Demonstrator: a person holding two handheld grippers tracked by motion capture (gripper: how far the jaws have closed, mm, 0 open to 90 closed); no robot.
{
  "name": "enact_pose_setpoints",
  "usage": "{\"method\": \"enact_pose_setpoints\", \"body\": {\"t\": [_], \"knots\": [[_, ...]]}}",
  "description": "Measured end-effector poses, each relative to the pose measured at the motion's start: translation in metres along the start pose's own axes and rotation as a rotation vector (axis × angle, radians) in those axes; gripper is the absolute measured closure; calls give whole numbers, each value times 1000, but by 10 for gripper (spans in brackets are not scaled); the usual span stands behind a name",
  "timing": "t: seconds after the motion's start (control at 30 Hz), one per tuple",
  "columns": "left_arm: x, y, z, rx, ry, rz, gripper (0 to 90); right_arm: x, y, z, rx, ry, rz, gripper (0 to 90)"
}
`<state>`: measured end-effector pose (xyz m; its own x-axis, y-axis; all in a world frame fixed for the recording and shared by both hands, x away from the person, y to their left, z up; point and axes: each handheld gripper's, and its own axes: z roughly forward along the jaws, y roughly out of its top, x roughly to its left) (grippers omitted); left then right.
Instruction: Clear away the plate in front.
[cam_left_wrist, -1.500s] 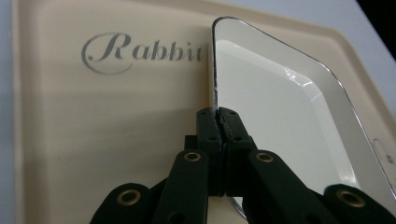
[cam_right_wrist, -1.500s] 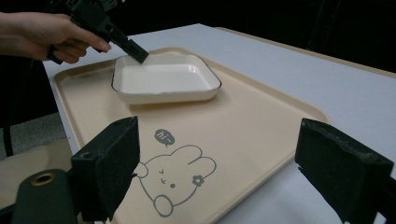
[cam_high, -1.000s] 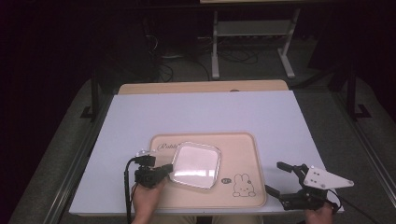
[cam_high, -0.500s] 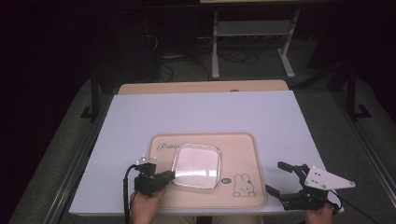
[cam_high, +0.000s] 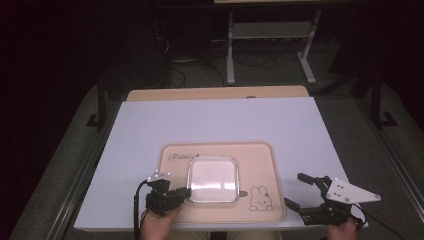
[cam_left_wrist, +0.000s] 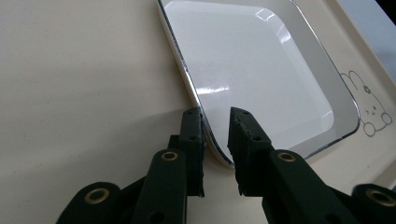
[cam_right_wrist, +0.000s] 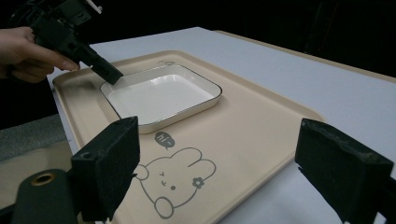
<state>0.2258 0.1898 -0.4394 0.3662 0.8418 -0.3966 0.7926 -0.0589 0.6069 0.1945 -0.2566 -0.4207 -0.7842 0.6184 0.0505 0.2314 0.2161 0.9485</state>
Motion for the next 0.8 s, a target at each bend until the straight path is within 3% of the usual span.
{"method": "enact_pose_setpoints", "body": {"t": [0.8], "knots": [[-2, 5, 8, -13, 13, 18, 797, 1, 0, -1, 0, -4, 4, 131]]}}
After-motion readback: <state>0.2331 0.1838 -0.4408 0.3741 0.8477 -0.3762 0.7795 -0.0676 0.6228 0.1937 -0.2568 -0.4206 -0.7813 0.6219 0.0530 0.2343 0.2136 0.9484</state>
